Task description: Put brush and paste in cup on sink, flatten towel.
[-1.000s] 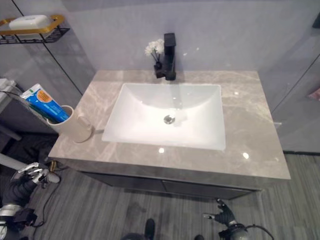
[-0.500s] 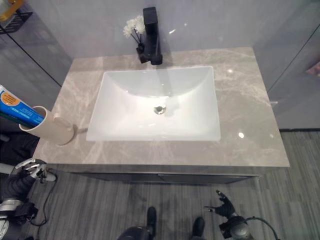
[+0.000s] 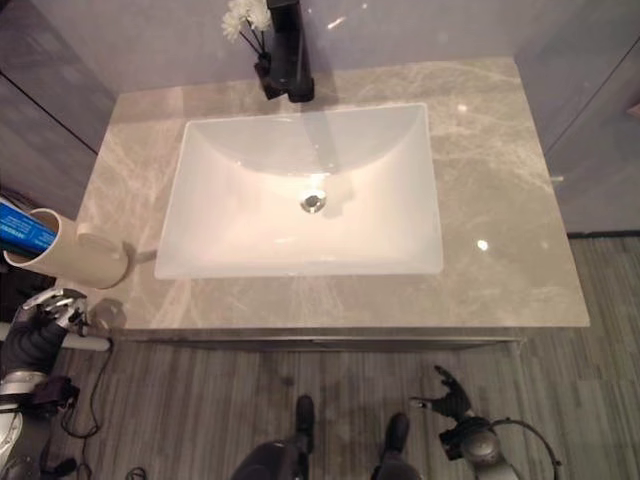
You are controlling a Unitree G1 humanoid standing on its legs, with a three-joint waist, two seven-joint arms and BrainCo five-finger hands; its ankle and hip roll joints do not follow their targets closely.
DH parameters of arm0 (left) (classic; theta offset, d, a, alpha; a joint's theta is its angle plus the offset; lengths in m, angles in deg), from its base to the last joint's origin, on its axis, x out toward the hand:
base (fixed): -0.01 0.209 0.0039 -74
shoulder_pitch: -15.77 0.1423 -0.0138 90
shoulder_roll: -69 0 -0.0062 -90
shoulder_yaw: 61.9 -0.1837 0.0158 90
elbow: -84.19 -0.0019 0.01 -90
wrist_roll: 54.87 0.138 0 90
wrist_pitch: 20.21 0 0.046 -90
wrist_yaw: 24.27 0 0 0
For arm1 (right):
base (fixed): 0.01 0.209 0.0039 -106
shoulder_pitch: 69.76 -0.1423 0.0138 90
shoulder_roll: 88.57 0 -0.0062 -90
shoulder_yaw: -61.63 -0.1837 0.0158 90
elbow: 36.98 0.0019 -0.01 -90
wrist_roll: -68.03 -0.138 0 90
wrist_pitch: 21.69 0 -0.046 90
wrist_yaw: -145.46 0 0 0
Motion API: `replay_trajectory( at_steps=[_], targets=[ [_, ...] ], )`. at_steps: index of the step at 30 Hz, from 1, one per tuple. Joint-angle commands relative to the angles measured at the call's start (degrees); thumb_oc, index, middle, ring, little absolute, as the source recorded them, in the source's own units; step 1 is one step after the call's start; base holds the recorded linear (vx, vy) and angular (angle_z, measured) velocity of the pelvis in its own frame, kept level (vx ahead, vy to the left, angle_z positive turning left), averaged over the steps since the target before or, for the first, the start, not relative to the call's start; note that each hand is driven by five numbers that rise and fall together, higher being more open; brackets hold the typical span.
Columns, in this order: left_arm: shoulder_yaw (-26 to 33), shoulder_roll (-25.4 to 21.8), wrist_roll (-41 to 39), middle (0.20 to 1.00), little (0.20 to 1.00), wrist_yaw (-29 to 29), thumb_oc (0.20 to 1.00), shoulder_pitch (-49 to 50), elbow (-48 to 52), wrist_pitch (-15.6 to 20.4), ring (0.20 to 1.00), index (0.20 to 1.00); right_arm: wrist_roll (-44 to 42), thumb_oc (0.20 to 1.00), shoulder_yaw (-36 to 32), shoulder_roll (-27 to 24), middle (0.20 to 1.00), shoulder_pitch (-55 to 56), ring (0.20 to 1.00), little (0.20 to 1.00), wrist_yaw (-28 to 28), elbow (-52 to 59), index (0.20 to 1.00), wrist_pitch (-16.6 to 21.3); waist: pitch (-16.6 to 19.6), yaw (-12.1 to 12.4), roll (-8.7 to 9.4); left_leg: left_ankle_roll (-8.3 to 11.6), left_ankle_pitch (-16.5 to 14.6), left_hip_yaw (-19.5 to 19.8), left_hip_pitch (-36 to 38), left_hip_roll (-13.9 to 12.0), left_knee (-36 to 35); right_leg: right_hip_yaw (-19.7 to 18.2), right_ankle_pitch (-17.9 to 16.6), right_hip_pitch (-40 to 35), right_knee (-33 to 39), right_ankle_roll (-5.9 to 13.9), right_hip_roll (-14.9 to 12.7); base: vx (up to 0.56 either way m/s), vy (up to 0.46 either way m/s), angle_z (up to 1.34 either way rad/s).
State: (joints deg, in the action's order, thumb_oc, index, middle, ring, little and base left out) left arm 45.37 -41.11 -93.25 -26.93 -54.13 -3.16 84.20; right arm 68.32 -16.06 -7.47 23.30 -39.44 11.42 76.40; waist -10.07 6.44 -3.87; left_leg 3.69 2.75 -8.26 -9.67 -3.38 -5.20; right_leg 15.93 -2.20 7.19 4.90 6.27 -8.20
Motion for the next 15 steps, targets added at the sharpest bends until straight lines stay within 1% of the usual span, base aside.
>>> replay_trajectory(
  at_steps=[1,15],
  targets=[
    [3.0,-6.0,-1.5,0.200,0.200,1.5,0.200,-1.2,-1.1,4.1,0.200,0.200,-0.1,1.000,0.8,-1.0,1.000,-2.7,1.000,1.000,-0.9,0.4,1.000,0.7,-0.7,-1.2,3.23,-1.00,0.9,1.4,-3.6,1.8,3.6,-2.8,-4.7,-0.4,0.1,4.62,-7.1,0.00,0.000,0.00],
    [3.0,-7.7,-0.5,0.200,0.200,3.0,0.200,-3.8,-3.2,4.5,0.200,0.200,-0.4,1.000,1.3,-1.0,1.000,-3.9,1.000,1.000,-1.4,-0.4,1.000,0.9,-2.7,-1.9,4.45,-1.12,0.1,0.8,-6.7,1.8,6.2,-3.8,-5.8,1.8,0.1,4.68,-7.1,0.00,0.000,-0.01]
  ],
)
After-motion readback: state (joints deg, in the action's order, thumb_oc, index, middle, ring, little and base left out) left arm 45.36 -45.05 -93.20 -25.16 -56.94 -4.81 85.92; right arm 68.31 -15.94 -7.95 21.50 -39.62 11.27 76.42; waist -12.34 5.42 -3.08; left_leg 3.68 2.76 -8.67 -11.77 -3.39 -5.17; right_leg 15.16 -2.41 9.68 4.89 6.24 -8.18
